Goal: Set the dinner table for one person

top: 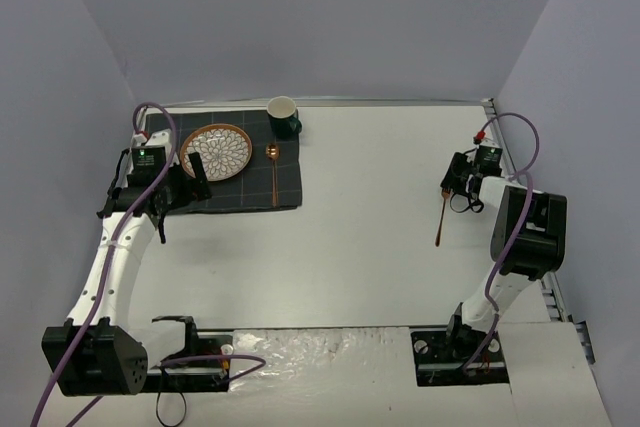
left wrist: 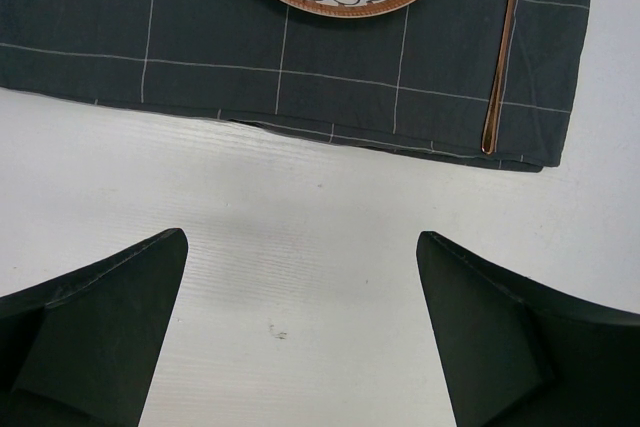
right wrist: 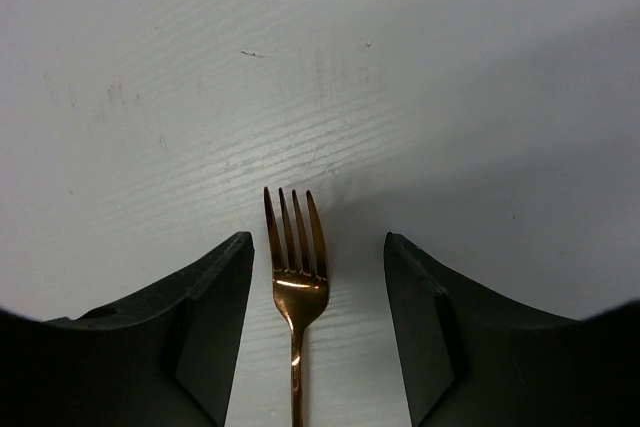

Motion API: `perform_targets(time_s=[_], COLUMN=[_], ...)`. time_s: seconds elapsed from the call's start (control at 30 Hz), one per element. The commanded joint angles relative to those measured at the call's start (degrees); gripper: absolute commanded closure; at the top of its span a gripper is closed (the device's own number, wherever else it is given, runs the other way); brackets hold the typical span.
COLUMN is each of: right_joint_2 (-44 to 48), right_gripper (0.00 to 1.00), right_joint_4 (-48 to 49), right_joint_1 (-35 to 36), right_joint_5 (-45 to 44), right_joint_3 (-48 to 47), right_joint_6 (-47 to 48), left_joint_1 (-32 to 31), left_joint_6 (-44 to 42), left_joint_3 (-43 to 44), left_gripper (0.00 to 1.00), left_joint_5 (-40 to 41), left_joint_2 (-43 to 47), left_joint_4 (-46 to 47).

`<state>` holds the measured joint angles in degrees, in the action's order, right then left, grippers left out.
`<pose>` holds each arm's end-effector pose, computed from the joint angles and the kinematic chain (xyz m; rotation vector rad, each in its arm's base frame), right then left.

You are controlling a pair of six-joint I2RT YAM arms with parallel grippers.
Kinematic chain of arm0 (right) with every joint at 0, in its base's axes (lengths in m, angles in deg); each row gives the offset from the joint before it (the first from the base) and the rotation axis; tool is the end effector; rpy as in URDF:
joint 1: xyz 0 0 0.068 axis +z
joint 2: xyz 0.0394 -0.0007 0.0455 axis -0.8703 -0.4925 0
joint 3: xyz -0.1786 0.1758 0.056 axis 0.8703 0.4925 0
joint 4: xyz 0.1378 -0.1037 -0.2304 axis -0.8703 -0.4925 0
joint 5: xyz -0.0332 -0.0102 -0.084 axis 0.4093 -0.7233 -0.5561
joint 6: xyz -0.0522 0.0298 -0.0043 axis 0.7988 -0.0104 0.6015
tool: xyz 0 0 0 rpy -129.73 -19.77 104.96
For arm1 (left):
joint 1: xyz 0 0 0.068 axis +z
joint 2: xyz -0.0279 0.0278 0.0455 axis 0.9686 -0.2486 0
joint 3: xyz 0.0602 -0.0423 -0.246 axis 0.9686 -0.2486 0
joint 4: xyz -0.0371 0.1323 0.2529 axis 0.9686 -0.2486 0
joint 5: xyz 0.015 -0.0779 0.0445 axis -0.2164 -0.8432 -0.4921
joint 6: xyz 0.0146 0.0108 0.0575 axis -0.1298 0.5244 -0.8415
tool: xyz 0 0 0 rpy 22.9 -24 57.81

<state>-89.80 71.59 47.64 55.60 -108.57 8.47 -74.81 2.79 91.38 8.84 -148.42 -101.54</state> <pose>0.3893 -0.0793 0.1226 0.3172 2.1231 0.2017 0.2821 -0.0007 0.2998 -0.3450 2.2390 -0.2928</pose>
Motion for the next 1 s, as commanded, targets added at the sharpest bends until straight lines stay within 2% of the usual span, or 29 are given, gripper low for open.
perform_targets(time_s=[0.0,0.7,0.97], right_joint_2=[-2.12,-5.23,-5.32], right_gripper=[0.49,0.6,0.72], right_joint_4=[2.98,-1.67,-2.22], right_joint_1=[-0.44,-0.5,-0.5], right_joint_5=[2.61,8.61,9.19], right_joint_3=[-1.27,-2.46,-2.46], right_joint_6=[3.32,7.51,7.85], left_joint_1=[-0.18,-0.18,-0.17], left_joint_6=[0.03,0.03,0.11], left_joint_3=[1.07,1.07,0.99], left_gripper=[0.03,0.03,0.03], left_joint_5=[-0.33,-0.94,-0.94], left_joint_2=[0.26,0.11,0.02], left_joint_4=[1.52,1.61,1.59])
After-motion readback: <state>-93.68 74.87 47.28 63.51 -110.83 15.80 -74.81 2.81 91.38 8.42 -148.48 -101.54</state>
